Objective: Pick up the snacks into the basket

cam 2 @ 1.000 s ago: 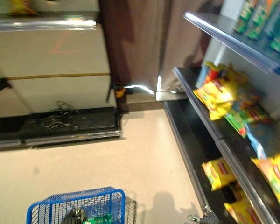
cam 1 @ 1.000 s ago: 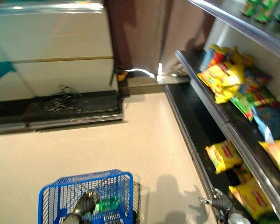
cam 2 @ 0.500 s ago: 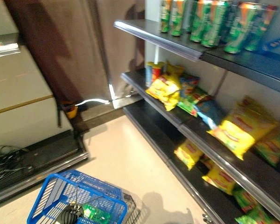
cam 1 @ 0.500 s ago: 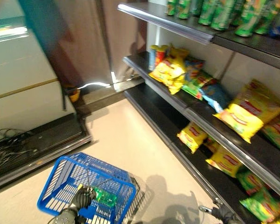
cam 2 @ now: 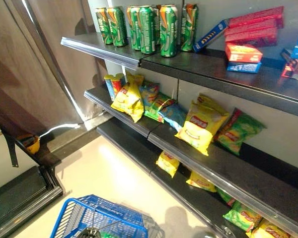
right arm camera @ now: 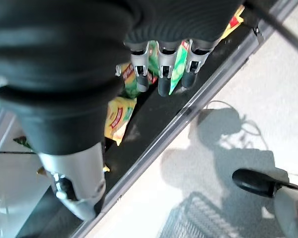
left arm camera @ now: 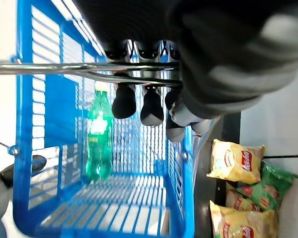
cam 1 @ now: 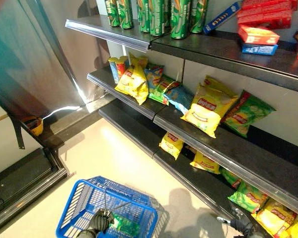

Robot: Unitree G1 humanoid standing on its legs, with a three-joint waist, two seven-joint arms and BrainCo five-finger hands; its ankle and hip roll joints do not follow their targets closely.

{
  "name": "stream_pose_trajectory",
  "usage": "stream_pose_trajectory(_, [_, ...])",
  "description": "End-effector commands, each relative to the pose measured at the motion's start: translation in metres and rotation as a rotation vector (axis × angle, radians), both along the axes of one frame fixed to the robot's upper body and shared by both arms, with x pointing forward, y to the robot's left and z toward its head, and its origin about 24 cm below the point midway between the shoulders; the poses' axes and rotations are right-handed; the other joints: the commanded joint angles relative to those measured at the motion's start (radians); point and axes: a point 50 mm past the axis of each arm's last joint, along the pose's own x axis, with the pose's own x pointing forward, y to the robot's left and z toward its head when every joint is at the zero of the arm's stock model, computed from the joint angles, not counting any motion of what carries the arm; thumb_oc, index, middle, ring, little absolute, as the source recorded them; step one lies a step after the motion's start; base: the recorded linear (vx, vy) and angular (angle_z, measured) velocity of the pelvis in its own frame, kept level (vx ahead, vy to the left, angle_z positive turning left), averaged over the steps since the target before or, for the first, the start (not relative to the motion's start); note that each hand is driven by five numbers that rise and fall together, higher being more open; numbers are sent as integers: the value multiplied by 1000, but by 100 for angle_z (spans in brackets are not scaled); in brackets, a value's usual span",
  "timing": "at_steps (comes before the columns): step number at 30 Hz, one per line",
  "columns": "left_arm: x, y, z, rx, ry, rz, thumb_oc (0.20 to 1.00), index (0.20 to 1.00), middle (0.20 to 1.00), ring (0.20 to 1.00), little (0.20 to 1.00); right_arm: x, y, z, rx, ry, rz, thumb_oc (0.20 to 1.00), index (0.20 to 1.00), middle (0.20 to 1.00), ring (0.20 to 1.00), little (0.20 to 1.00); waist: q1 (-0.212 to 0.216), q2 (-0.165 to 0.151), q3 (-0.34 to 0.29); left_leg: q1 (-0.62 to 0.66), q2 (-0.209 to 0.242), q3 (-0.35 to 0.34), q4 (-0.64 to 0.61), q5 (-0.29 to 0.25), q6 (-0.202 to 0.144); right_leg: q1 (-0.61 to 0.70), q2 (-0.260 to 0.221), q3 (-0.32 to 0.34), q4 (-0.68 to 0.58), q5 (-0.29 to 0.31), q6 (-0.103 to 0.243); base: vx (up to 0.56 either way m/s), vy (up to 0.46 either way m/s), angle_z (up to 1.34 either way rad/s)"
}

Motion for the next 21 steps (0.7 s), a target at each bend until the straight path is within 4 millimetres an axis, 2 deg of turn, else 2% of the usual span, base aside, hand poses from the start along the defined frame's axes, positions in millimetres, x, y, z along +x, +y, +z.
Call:
stream_pose_trajectory(1, [29,-3,32,-9,-216,-36,200,200,200,200,200,11,-3,13,-84,-48,130,1000,1000,1000,1000,1000,17,-29,33,-30,-67,-40,379,-34,103,49,-3,77,-23,-54,105,171,-154,-79])
stream_pose_trajectory(2, [29,-3,32,-9,-216,-36,200,200,200,200,200,11,-4,13,-84,-48,130,1000,1000,1000,1000,1000,18,-28,34,-30,-66,-40,382,-36,103,50,-2,78,-23,-55,105,124,-65,-67])
stream_pose_trajectory(4, [27,-1,33,-12,-222,-20,200,200,200,200,200,6,-3,9,-76,-24,125,1000,1000,1000,1000,1000,33,-38,34,-100,-99,-55,389,-38,114,79,13,127,-23,-64,102,203,-64,-76])
stream_pose_trajectory(6, [27,1,32,-8,-221,-17,200,200,200,200,200,5,-2,8,-77,-18,138,1000,1000,1000,1000,1000,41,-37,34,-120,-92,-45,351,-46,116,88,19,135,-20,-72,104,153,-16,-71])
stream_pose_trajectory(8, [25,4,31,-1,-211,-14,200,200,200,200,200,4,-1,7,-84,-11,162,1000,1000,1000,1000,1000,54,-38,35,-131,-110,-56,250,-69,120,109,31,153,-17,-87,108,196,51,-61])
stream_pose_trajectory(9, [23,5,30,6,-207,-12,200,200,200,200,200,5,0,8,-84,-20,166,1000,1000,1000,1000,1000,63,-30,36,-125,-121,-83,148,-77,120,119,46,169,-16,-95,113,302,153,-62])
stream_pose_trajectory(10, [21,6,28,16,-197,-3,200,200,200,200,200,7,1,9,-80,-28,168,1000,1000,1000,1000,1000,74,-21,29,-108,-128,-152,-41,-61,113,126,62,197,-18,-106,123,228,130,-47])
stream_pose_trajectory(11, [21,6,27,15,-197,-3,200,200,200,200,200,7,1,9,-81,-28,168,1000,1000,1000,1000,1000,75,-23,32,-100,-128,-151,-49,-59,113,130,61,197,-18,-107,123,291,204,-64])
stream_pose_trajectory(12, [20,8,26,18,-190,7,200,200,200,200,200,9,2,10,-81,-37,176,1000,1000,1000,1000,1000,86,-8,23,-95,-127,-227,-156,-11,98,141,74,224,-24,-115,133,150,117,-56])
stream_pose_trajectory(13, [20,8,26,18,-189,7,200,200,200,200,200,9,2,10,-81,-36,176,1000,1000,1000,1000,1000,87,-9,24,-89,-127,-226,-162,-8,98,143,73,224,-24,-116,133,258,240,-64])
stream_pose_trajectory(14, [17,9,23,23,-172,11,200,200,200,200,200,8,3,10,-75,-38,180,1000,1000,1000,1000,1000,85,-1,17,-86,-102,-212,-215,23,87,153,70,226,-25,-128,138,114,117,-47])
stream_pose_trajectory(15, [17,9,23,23,-172,11,200,200,200,200,200,8,3,10,-75,-38,180,1000,1000,1000,1000,1000,85,-1,17,-84,-102,-212,-217,24,87,153,69,227,-25,-128,138,160,200,-37])
stream_pose_trajectory(16, [18,9,23,25,-166,6,200,200,200,200,200,9,2,11,-70,-41,177,1000,1000,1000,1000,1000,80,1,16,-86,-94,-186,-228,29,88,155,60,224,-25,-131,143,139,262,-35])
stream_pose_trajectory(17, [19,7,22,25,-161,-7,200,200,200,200,200,12,5,12,-64,-52,188,1000,1000,1000,1000,1000,71,-2,9,-78,-87,-155,-235,19,96,156,31,218,-19,-140,160,140,264,-36])
stream_pose_trajectory(18, [19,7,22,26,-161,-7,200,200,200,200,200,12,5,12,-64,-52,188,1000,1000,1000,1000,1000,71,-3,9,-78,-88,-155,-235,18,97,157,30,218,-19,-141,161,222,387,-43])
stream_pose_trajectory(19, [20,9,25,32,-172,-24,200,200,200,200,200,13,6,14,-76,-53,209,1000,1000,1000,1000,1000,69,-14,2,-78,-113,-137,-206,-6,114,153,-5,226,11,-143,176,133,207,-28])
stream_pose_trajectory(21, [22,11,29,31,-186,-25,200,200,200,200,200,14,7,15,-66,-64,196,1000,1000,1000,1000,1000,70,-21,2,-81,-126,-119,-185,-23,125,143,-24,231,49,-143,189,146,255,-8])
